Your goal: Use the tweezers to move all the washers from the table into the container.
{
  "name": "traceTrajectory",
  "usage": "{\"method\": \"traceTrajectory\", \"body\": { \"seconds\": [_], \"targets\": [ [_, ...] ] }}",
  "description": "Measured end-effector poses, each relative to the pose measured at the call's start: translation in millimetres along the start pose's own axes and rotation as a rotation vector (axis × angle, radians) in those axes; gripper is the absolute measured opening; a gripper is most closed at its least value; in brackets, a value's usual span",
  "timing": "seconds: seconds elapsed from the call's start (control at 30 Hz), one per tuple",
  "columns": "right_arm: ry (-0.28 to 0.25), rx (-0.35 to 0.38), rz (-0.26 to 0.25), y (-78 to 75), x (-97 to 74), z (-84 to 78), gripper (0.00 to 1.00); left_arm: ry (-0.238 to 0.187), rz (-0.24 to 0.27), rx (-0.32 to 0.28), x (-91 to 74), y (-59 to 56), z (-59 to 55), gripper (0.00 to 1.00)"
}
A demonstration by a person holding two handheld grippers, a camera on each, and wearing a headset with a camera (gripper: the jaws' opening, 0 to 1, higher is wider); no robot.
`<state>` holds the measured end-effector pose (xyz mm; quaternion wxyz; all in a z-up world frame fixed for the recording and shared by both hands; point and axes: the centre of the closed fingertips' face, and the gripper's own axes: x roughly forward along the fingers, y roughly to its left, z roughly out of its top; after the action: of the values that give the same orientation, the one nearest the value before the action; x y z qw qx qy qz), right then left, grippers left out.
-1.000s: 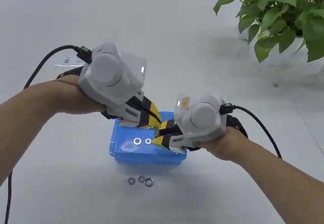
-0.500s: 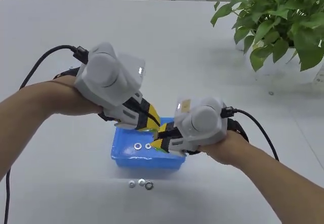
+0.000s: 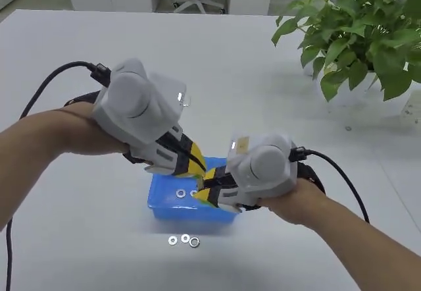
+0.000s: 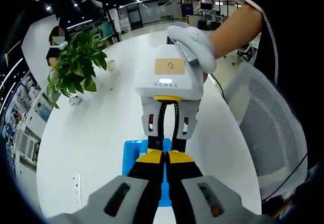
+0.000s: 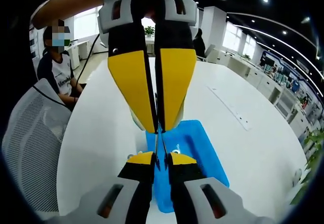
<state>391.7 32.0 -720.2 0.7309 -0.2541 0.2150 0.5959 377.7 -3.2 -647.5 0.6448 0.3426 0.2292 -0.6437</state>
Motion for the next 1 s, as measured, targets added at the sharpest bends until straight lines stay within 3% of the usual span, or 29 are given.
{"method": "traceTrajectory", "body": {
  "seconds": [0.47, 1.0],
  "targets": [
    [0.014, 0.008, 0.026, 27.8, 0.4, -10.7, 0.12, 0.004, -0.022, -0.010, 9.2, -27.0, -2.1, 0.05],
    [0.020, -0.003, 0.051, 47.6, 13.7, -25.9, 0.12, 0.013, -0.049, -0.029, 23.1, -44.4, -17.1, 0.05]
  ]
}}
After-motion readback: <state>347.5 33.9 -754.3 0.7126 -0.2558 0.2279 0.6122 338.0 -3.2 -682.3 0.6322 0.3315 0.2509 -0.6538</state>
